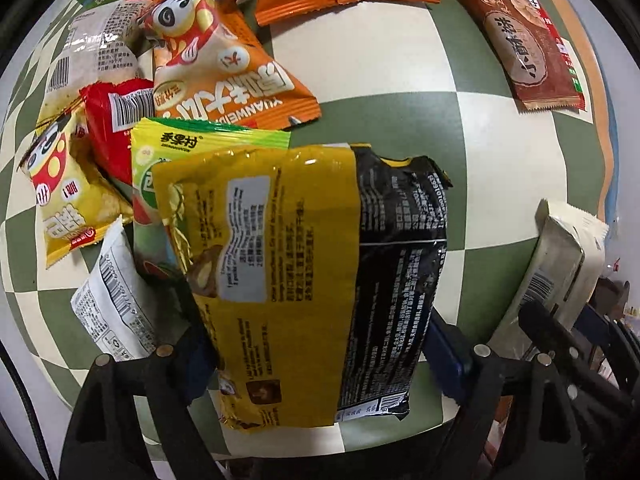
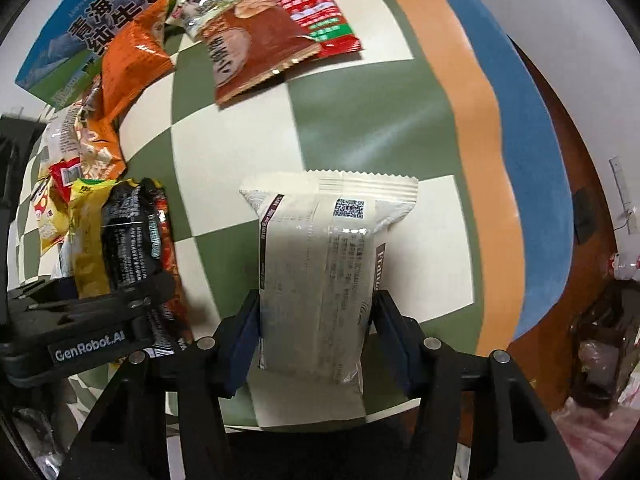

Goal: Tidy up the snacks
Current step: 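Grasp the yellow-and-black bag with the left tool while the right tool grasps a white pastry, then carry both packets into the cardboard box and open both tools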

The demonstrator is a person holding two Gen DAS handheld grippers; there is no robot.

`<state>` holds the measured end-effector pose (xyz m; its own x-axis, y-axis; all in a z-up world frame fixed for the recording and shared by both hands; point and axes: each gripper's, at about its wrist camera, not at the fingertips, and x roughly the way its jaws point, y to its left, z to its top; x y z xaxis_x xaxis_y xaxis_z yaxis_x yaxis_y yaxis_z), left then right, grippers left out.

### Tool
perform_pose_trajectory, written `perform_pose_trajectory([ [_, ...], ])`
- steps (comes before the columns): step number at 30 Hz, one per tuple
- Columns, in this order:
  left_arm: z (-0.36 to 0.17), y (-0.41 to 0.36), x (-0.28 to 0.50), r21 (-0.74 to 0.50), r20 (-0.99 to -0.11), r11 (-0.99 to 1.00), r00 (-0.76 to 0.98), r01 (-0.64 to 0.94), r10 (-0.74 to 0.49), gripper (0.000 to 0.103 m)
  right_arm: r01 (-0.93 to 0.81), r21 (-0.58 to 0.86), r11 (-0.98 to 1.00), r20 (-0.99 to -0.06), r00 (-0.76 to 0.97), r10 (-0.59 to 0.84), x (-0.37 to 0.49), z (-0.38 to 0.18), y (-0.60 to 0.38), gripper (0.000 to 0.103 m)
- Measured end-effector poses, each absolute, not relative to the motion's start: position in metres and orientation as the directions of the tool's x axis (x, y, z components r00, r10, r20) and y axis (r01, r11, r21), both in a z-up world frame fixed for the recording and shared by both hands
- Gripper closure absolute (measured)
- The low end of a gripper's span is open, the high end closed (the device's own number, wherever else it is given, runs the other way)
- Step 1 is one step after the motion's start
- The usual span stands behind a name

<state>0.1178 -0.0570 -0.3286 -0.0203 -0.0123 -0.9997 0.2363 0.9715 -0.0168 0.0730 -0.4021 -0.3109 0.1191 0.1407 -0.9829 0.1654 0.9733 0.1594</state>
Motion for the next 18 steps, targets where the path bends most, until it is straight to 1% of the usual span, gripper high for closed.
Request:
perform_pose_trajectory([
  [2, -0.337, -0.051, 0.097, -0.021, -1.000, 0.973, 0.002, 0.230, -0.022, 0.017, 0.165, 0.168, 0.972, -0.983, 0.107, 0.152, 0.076, -0.316, -0.403, 0.044],
  [4, -0.336, -0.053, 0.092, -0.028, -0.999, 0.974, 0.019, 0.225, -0.033, 0.017, 0.157, 0.167, 0.973, -0.982, 0.117, 0.149, 0.079, -0.319, -0.405, 0.044],
  [9, -0.316, -0.036, 0.083, -0.070, -0.995, 0.969, 0.052, 0.238, -0.084, 0.018, 0.159, 0.171, 0.972, -0.978, 0.148, 0.148, 0.079, -0.320, -0.414, 0.046],
  [13, -0.292, -0.033, 0.067, -0.089, -0.988, 0.957, 0.100, 0.277, -0.120, 0.018, 0.167, 0.172, 0.971, -0.971, 0.197, 0.138, 0.060, -0.299, -0.423, 0.047],
  [15, -0.277, -0.028, 0.059, -0.108, -0.983, 0.952, 0.111, 0.288, -0.145, 0.018, 0.179, 0.191, 0.965, -0.967, 0.203, 0.154, 0.056, -0.292, -0.429, 0.047],
  [16, -0.275, -0.025, 0.071, -0.113, -0.981, 0.950, 0.117, 0.290, -0.152, 0.018, 0.187, 0.208, 0.960, -0.963, 0.209, 0.168, 0.053, -0.286, -0.434, 0.047],
  [18, -0.260, -0.019, 0.067, -0.131, -0.975, 0.947, 0.134, 0.293, -0.176, 0.018, 0.180, 0.220, 0.959, -0.960, 0.216, 0.180, 0.051, -0.276, -0.441, 0.047],
])
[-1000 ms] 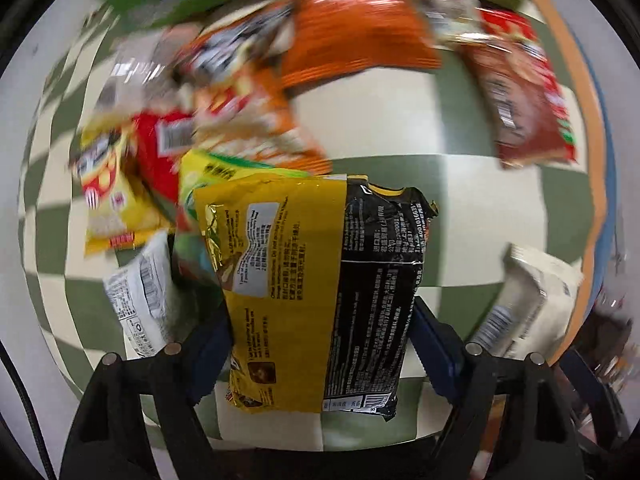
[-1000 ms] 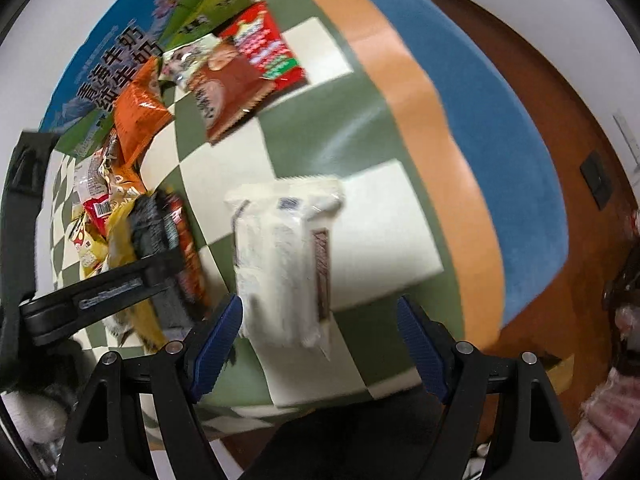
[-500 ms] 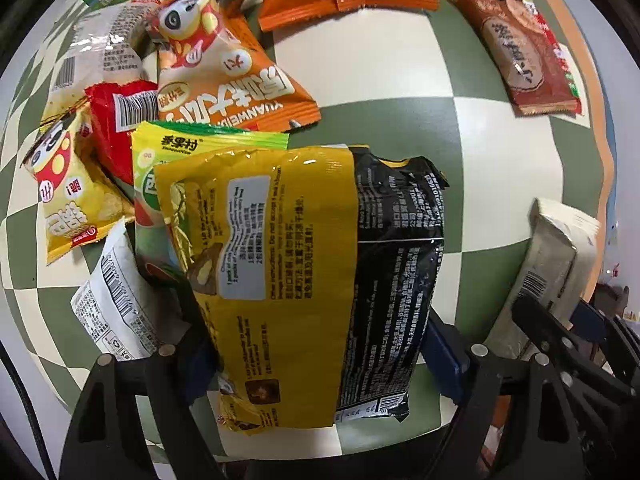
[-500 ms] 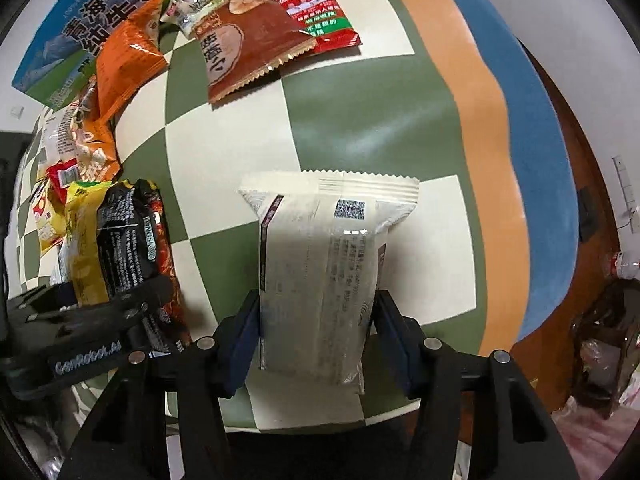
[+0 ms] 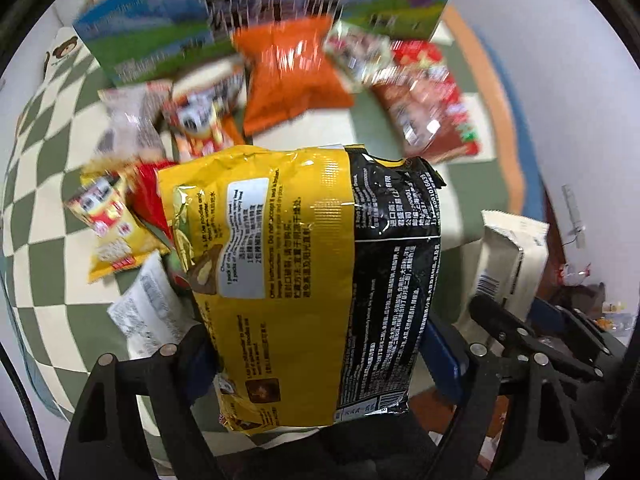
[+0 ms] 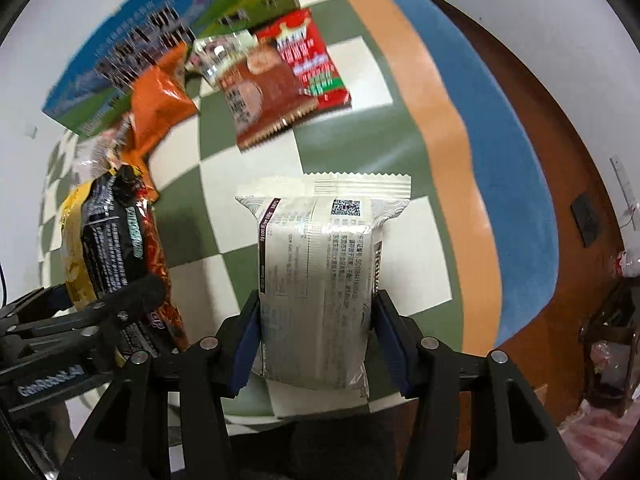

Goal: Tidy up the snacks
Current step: 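Carry both packets into the cardboard box and open both tools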

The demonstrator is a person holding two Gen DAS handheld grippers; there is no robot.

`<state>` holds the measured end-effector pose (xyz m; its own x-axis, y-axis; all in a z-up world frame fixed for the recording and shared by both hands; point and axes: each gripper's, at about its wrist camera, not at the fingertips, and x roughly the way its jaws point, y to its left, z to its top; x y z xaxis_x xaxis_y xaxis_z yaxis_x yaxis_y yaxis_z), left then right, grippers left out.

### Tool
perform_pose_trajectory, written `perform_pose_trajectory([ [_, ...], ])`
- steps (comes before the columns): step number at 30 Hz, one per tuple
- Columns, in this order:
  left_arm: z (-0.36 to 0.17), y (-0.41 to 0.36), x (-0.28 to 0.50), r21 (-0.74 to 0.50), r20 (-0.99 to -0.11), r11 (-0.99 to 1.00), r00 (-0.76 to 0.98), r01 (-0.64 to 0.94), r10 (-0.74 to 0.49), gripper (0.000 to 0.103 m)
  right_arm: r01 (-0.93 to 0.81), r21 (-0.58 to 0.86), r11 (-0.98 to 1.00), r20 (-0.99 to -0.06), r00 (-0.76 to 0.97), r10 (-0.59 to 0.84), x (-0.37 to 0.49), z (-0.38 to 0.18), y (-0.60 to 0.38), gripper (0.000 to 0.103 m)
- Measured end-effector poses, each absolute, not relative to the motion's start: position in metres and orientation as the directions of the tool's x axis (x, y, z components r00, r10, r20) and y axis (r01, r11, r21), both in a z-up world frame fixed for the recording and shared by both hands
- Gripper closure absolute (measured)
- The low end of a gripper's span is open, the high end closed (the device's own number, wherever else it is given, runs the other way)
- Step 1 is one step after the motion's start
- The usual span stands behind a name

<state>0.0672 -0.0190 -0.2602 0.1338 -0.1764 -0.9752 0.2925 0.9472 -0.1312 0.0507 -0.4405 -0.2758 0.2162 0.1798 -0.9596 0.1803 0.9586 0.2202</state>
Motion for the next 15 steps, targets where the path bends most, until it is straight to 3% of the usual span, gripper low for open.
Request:
perform_pose_trajectory([
  [8, -0.146, 0.016, 0.107, -0.212, -0.927, 0.951, 0.262, 0.223, -0.268, 0.018, 0.056, 0.340, 0.939, -0.900, 0.308, 0.307, 0.104, -0.191, -0.457, 0.047],
  [15, -0.090, 0.007, 0.241, -0.214, -0.902, 0.968, 0.355, 0.128, -0.247, 0.018, -0.146, 0.378, 0.914, -0.821, 0.403, 0.404, 0.215, -0.103, -0.431, 0.047],
])
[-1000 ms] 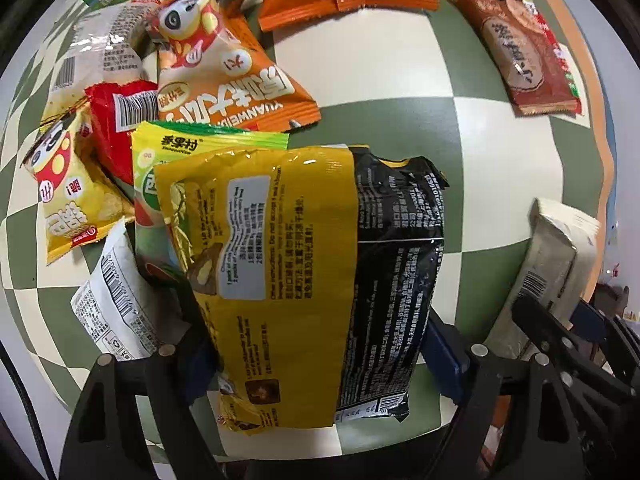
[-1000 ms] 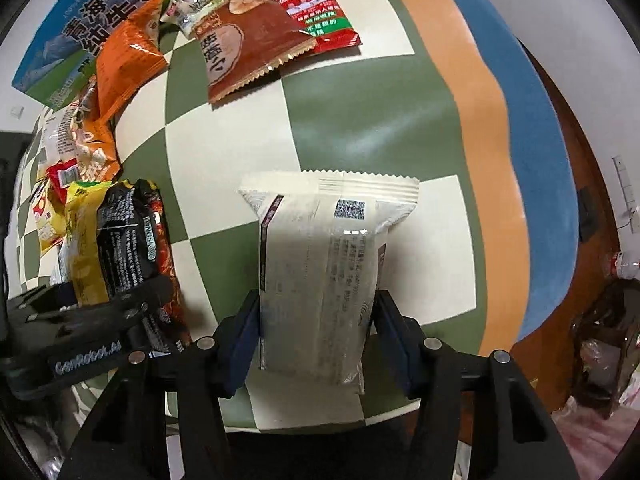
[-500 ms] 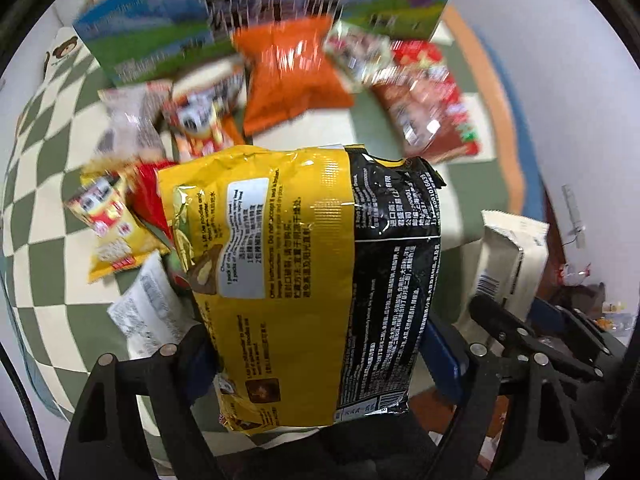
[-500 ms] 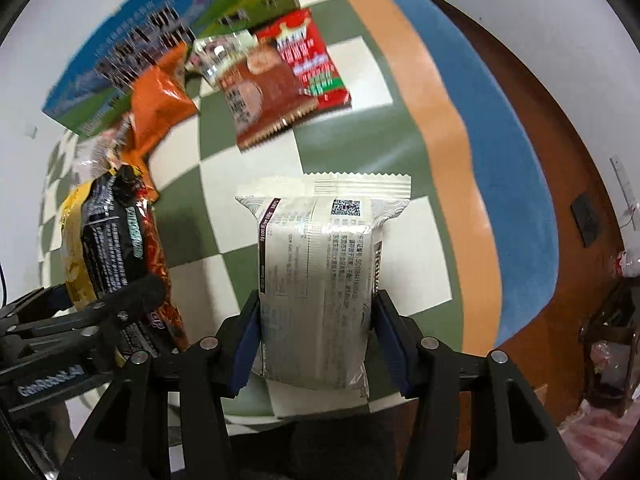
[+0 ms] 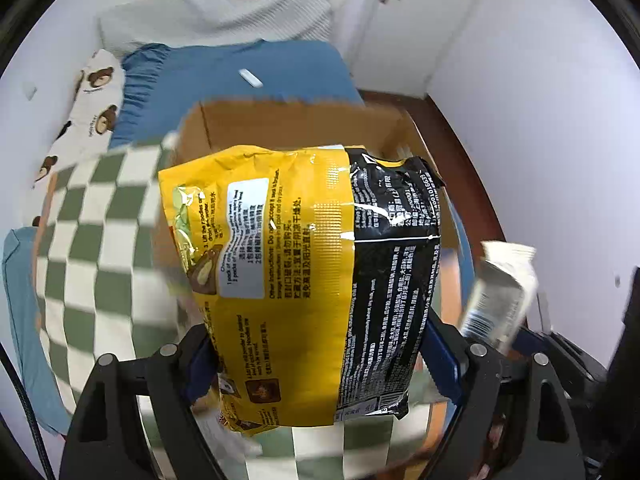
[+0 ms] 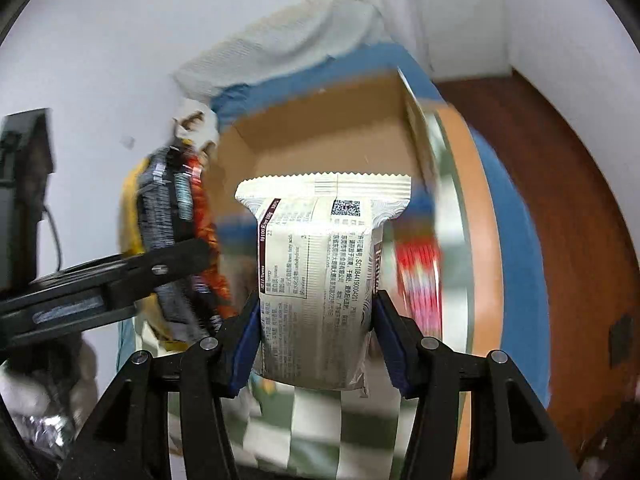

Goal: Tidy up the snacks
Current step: 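Carry both packets into the cardboard box and open both tools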

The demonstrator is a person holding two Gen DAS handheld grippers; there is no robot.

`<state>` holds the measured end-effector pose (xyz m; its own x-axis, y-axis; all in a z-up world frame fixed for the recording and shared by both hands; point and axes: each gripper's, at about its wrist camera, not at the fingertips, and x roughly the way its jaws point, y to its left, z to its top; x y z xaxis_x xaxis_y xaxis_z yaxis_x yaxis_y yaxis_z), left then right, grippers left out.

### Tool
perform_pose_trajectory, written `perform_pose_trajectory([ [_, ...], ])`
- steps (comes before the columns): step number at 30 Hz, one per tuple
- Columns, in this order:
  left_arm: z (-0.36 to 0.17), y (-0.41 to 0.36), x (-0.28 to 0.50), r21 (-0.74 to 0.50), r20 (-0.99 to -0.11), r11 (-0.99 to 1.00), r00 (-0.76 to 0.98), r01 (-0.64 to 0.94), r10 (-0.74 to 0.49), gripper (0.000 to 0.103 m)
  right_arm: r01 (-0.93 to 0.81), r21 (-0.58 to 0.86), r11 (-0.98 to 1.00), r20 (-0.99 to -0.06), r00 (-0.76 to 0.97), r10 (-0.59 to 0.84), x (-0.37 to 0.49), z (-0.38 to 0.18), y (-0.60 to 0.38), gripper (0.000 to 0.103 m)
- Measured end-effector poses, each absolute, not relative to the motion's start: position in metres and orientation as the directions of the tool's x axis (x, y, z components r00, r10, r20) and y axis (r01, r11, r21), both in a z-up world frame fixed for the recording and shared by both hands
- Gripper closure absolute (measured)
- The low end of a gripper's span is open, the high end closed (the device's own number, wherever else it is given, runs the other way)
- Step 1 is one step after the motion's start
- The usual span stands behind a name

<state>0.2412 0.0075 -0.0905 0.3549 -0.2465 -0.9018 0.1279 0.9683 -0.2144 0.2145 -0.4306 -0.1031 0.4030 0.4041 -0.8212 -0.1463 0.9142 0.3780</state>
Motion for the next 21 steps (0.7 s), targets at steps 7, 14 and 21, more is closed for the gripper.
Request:
perform_pose_trajectory([
  [7, -0.136, 0.003, 0.388, -0.153, -0.955, 0.987, 0.251, 0.049, -0.160, 0.018, -0.215, 0.284, 0.934, -0.866, 0.361, 0.346, 0.357, -0.118, -0.400, 0.047],
  [14, -0.198, -0.020, 0.448, -0.116, -0.986, 0.992, 0.114, 0.042, -0.120, 0.018, -0.199, 0.235, 0.951, -0.944, 0.187, 0.272, 0.456, -0.203, -0.381, 0.047],
  [21, -0.234, -0.041, 0.470, -0.128, -0.991, 0.991, 0.028, 0.036, -0.129, 0.017, -0.190, 0.225, 0.956, -0.962, 0.112, 0.249, 0.503, -0.251, -0.378, 0.047],
])
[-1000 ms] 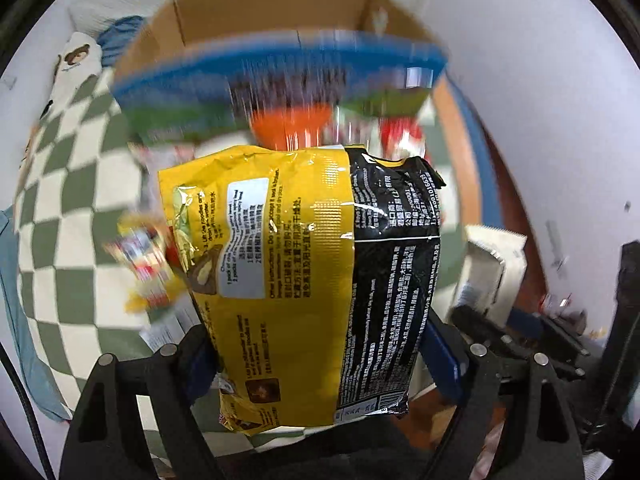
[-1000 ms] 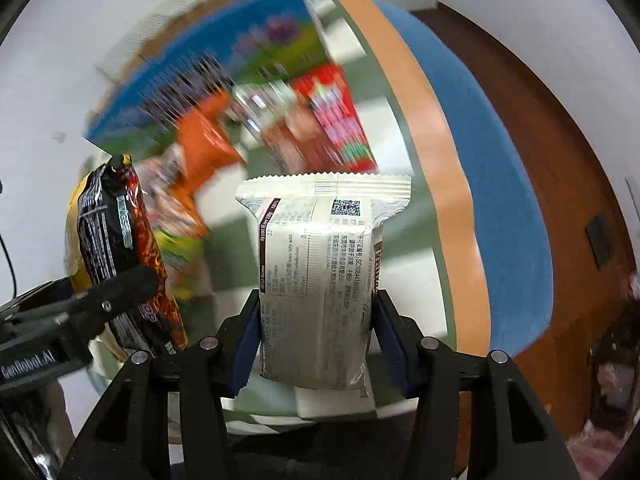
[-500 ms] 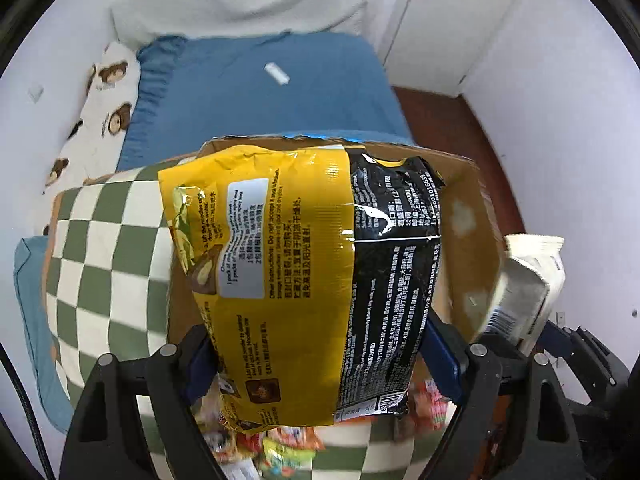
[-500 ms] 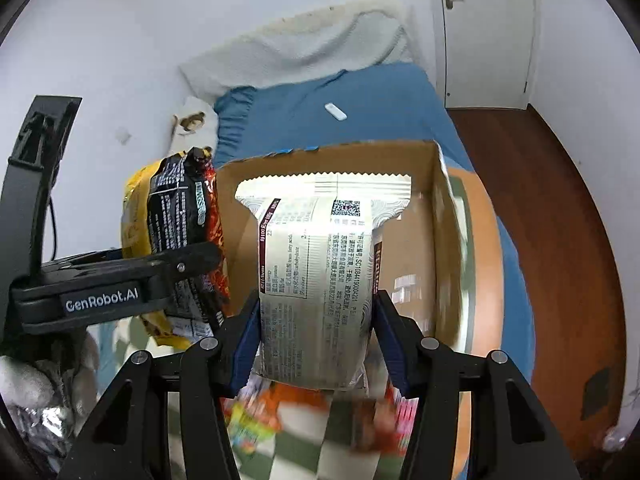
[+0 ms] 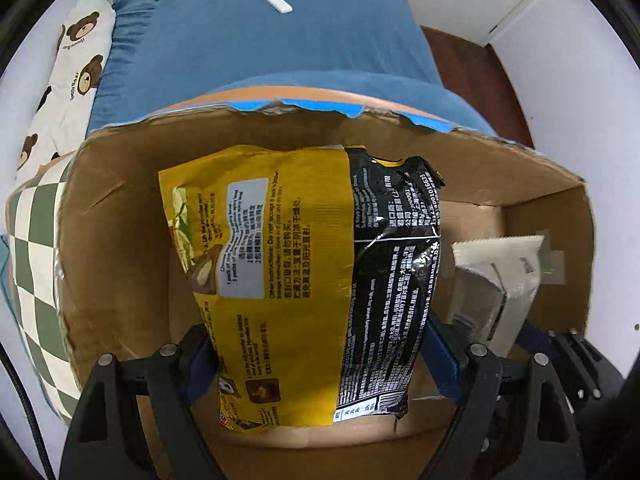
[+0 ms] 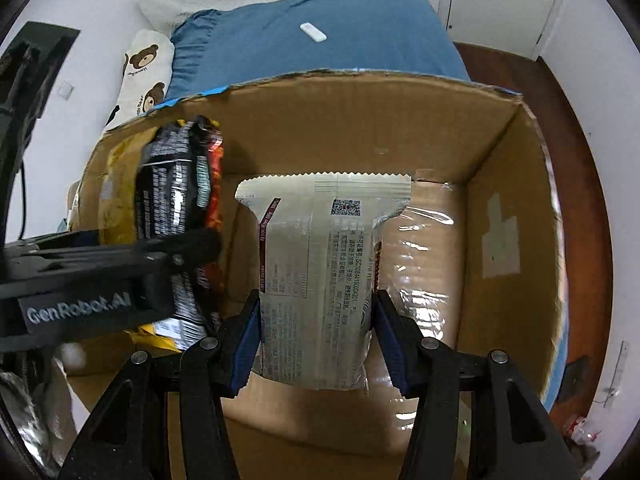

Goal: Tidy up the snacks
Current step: 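Carry both packets into the cardboard box and open both tools, then grasp a white printed packet with the left tool while the right tool grasps the brown cake packet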

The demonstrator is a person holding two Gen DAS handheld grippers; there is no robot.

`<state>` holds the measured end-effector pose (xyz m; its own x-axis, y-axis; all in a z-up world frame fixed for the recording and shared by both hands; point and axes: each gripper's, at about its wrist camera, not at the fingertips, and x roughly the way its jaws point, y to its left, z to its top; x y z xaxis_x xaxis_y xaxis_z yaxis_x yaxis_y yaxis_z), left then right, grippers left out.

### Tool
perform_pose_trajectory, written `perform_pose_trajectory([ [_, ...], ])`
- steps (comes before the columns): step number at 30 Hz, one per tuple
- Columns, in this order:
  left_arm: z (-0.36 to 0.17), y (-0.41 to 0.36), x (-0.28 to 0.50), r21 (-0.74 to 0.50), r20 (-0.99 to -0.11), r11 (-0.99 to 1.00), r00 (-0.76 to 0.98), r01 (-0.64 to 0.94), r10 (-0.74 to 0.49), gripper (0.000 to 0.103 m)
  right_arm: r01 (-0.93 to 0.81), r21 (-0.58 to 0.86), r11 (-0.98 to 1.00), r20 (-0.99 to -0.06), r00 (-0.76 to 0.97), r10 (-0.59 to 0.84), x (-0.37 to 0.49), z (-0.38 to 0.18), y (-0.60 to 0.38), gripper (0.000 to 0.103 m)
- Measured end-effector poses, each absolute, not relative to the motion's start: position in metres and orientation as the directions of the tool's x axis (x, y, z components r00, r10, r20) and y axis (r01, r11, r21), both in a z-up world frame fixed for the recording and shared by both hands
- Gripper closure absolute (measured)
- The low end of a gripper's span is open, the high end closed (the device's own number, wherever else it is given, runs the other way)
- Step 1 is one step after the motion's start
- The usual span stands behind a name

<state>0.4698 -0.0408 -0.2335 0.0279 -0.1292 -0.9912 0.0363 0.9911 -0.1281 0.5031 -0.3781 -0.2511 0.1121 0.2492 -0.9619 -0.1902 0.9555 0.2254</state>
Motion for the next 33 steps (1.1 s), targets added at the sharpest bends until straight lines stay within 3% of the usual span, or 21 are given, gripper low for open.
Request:
perform_pose_trajectory([
  [3, -0.237, -0.045, 0.470, -0.136, -0.991, 0.990, 0.011, 0.038, -0.136, 0.017, -0.199, 0.225, 0.954, -0.965, 0.089, 0.246, 0.513, -0.258, -0.378, 0.043],
  [5, -0.237, -0.049, 0.470, -0.146, -0.989, 0.989, 0.004, 0.036, -0.146, 0.013, -0.189, 0.239, 0.952, -0.966, 0.052, 0.253, 0.519, -0.262, -0.380, 0.032],
  [6, -0.239, -0.047, 0.472, -0.145, -0.989, 0.989, 0.004, 0.037, -0.145, 0.008, -0.188, 0.236, 0.953, -0.968, 0.042, 0.248, 0.522, -0.265, -0.380, 0.018],
  [8, -0.236, -0.046, 0.472, -0.134, -0.991, 0.990, 0.021, 0.041, -0.135, 0.005, -0.188, 0.221, 0.957, -0.972, 0.040, 0.232, 0.524, -0.268, -0.381, 0.010],
  [33, -0.148, -0.018, 0.378, -0.075, -0.960, 0.996, 0.266, 0.052, -0.086, 0.005, -0.194, 0.173, 0.966, -0.966, 0.155, 0.205, 0.446, -0.185, -0.386, 0.010],
])
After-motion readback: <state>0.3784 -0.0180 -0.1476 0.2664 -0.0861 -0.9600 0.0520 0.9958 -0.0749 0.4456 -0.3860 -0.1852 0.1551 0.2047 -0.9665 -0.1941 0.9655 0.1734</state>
